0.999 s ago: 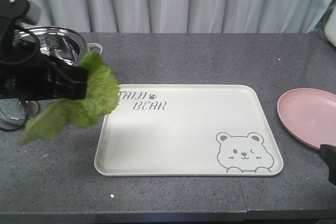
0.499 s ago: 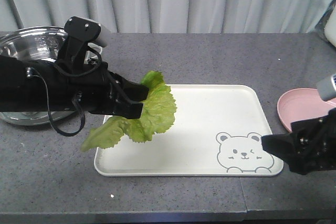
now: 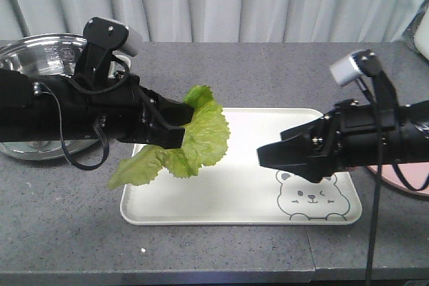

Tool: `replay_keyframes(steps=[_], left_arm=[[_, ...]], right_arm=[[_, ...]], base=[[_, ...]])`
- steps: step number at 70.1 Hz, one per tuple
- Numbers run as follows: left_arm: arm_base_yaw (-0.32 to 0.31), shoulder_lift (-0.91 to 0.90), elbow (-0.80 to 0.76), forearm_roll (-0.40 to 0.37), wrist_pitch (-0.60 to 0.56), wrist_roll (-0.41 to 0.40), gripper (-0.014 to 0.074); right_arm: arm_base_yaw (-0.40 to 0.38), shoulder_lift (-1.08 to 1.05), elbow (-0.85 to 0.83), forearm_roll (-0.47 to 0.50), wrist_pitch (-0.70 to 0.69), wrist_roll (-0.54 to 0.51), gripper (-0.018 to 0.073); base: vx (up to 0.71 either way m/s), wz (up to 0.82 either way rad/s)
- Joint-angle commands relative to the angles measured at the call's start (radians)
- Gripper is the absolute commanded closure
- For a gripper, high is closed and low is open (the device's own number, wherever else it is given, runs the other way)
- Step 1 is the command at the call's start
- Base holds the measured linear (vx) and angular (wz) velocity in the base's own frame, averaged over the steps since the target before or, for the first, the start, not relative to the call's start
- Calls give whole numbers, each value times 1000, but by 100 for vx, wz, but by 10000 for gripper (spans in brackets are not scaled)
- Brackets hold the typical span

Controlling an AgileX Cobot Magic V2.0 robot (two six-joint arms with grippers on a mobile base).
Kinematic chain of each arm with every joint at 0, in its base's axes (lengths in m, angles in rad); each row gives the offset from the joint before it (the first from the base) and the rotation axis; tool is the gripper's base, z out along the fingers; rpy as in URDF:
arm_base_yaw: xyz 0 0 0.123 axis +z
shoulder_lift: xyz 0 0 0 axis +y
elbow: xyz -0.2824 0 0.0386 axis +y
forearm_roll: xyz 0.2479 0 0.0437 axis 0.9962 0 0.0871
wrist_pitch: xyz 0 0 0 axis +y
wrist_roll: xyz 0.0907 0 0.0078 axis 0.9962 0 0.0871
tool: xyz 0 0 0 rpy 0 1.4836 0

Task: Transfer vegetables to tray and serve
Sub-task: 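Grasp the lettuce leaf with the right gripper from the left gripper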

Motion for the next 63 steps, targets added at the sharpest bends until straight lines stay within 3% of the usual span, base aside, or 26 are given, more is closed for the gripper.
replay_keyframes(steps=[1, 10, 23, 35, 46, 55, 63], left_arm=[[-7, -29, -27, -44, -36, 2, 602], [-7, -29, -27, -44, -33, 2, 602], [-7, -29, -27, -44, -26, 2, 602], [-7, -29, -27, -44, -7, 2, 602], [-7, -29, -27, -44, -5, 2, 602], [-7, -29, -27, -44, -5, 2, 602], [-7, -29, -27, -44, -5, 2, 602]], right_arm=[[60, 35, -80, 62, -5, 5, 55], [121, 122, -153, 79, 54, 22, 55], [133, 225, -213, 207, 179, 0, 55], [144, 263, -214, 293, 182, -47, 55], [177, 270, -214, 301, 160, -69, 62], [178, 270, -214, 301, 154, -73, 127], [178, 270, -214, 301, 128, -75, 250]], base=[[0, 0], [0, 0], [0, 0], [0, 0], [0, 0], [0, 0], [0, 0]])
